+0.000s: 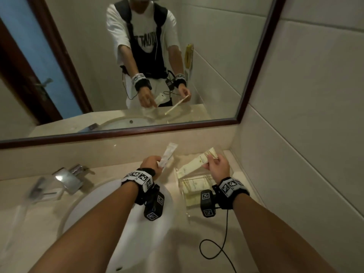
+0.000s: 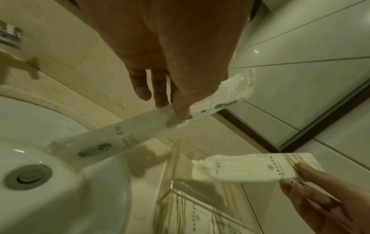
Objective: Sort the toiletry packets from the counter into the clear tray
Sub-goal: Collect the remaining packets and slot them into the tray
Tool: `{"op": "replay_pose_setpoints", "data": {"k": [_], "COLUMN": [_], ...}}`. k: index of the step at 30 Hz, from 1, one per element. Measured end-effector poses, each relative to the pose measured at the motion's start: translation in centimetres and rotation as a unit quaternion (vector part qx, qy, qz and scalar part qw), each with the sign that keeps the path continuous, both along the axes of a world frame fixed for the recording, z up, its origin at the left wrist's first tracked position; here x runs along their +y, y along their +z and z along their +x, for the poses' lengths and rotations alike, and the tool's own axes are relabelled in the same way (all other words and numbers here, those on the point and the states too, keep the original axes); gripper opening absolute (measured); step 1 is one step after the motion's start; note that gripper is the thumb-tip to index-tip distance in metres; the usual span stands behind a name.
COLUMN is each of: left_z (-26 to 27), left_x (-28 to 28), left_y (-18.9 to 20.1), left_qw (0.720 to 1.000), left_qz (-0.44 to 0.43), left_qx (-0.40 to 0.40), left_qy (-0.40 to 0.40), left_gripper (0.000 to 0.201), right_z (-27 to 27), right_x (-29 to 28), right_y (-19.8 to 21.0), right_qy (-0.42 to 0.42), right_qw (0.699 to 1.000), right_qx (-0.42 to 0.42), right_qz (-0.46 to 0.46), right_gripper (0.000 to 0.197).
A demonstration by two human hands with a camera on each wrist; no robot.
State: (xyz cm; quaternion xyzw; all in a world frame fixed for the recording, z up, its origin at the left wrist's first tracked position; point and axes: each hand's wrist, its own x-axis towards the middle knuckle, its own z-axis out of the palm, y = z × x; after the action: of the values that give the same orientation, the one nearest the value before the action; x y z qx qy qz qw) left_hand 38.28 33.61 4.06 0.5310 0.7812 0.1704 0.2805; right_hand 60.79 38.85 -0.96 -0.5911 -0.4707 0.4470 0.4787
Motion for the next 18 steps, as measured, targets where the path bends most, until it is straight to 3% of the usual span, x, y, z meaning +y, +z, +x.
{"op": "replay_pose_setpoints", "data": {"k": [9,14,18], "left_z": [5.2,6.4,6.9], "left_x": [0.1,0.2,0.3], "left_y": [-1.1,-1.5,-1.5], "left_qw": [1.0,0.999,0.999], "left_qz": [-0.014,-0.032,-0.043], "left_qx": [-0.013,-0.015,-0.013], "left_qy": [-0.015,-0.02,-0.02], "left_gripper": [0.016,0.021,0.021], "right_z": [6.0,7.8,8.7], "right_x": [0.0,-1.2,-1.8], "right_y": [-3.6,-5.0,-6.6], "right_qy": [-0.01,-0.003,-0.014], "right_qw": [0.996,0.992,0.984], "right_qx": [-0.038,-0.039,-0.015], "right_qz": [-0.076,-0.124,-0.175], "right_gripper": [0.031,0.023,0.029]}}
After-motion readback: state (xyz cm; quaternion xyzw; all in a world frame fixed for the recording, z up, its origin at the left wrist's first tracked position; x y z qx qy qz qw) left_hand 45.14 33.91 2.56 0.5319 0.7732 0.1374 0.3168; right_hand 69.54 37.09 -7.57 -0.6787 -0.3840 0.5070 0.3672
